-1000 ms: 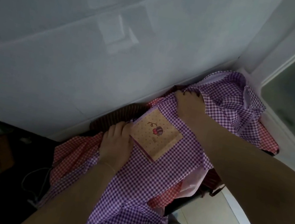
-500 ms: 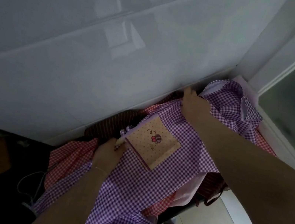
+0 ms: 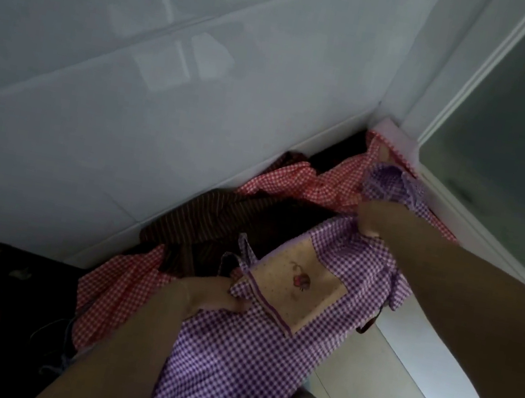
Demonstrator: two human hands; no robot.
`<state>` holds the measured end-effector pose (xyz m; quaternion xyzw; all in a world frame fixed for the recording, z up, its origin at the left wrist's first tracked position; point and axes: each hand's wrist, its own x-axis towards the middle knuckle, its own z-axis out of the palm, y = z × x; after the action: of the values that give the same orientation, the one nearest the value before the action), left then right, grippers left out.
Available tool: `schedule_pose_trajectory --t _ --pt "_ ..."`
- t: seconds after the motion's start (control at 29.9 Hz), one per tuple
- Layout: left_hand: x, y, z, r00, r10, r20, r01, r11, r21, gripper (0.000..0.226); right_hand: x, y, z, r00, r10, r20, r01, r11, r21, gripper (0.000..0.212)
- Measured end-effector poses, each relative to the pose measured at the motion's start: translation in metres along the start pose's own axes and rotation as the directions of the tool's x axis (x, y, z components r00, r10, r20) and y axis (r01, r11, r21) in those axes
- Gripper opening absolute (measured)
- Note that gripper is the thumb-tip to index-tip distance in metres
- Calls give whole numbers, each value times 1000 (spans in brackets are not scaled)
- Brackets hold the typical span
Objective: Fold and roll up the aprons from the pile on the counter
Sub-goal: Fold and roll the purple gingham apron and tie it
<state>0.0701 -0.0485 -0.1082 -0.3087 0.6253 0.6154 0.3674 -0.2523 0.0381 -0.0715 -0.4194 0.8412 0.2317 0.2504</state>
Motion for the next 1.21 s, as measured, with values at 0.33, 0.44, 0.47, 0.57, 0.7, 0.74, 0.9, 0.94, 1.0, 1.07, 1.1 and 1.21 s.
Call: schedule_pose_trajectory --t 0.33,0.44,0.47,0.57,0.7,0.74,0.9,0.94,1.0,1.07,1.1,1.21 --pt "-40 -45 -33 983 -149 -107 179 913 368 66 -7 -47 30 998 63 2 -63 994 84 40" --pt "-33 -48 -31 990 -89 -110 109 975 191 71 -8 -61 31 998 47 -34 -41 989 143 42" --pt "-28 -46 -32 990 -59 -127 63 998 26 70 -7 -63 32 999 37 -31 -32 988 153 42" --pt "-11 -28 -33 965 65 -255 -170 895 -412 52 -6 -64 35 998 28 -62 -17 984 179 36" --pt "-1 8 -39 737 126 -664 -528 722 -448 35 -10 -59 40 985 -15 -174 29 997 77 29" --pt "-4 18 -41 640 159 -752 -594 724 -352 41 -10 -58 41 983 -16 -182 23 999 40 27" --pt "-26 43 -46 73 303 -950 -566 797 210 55 -6 -61 36 995 10 -104 -14 999 -30 38" --pt "-28 45 -43 -60 356 -932 -434 832 346 59 -6 -62 34 995 22 -95 -25 999 -40 43" --pt "-24 51 -29 -189 583 -790 -120 785 608 56 -6 -65 30 996 37 -83 -38 999 -9 43" --pt "-6 58 -5 -32 771 -636 -50 634 771 51 -6 -65 27 994 25 -107 -15 996 93 37" --pt "8 59 8 96 803 -588 -82 595 800 53 -5 -64 28 989 18 -145 4 989 150 33" --pt "49 54 24 462 603 -650 -103 764 636 69 -9 -59 27 973 -30 -227 107 937 332 31"
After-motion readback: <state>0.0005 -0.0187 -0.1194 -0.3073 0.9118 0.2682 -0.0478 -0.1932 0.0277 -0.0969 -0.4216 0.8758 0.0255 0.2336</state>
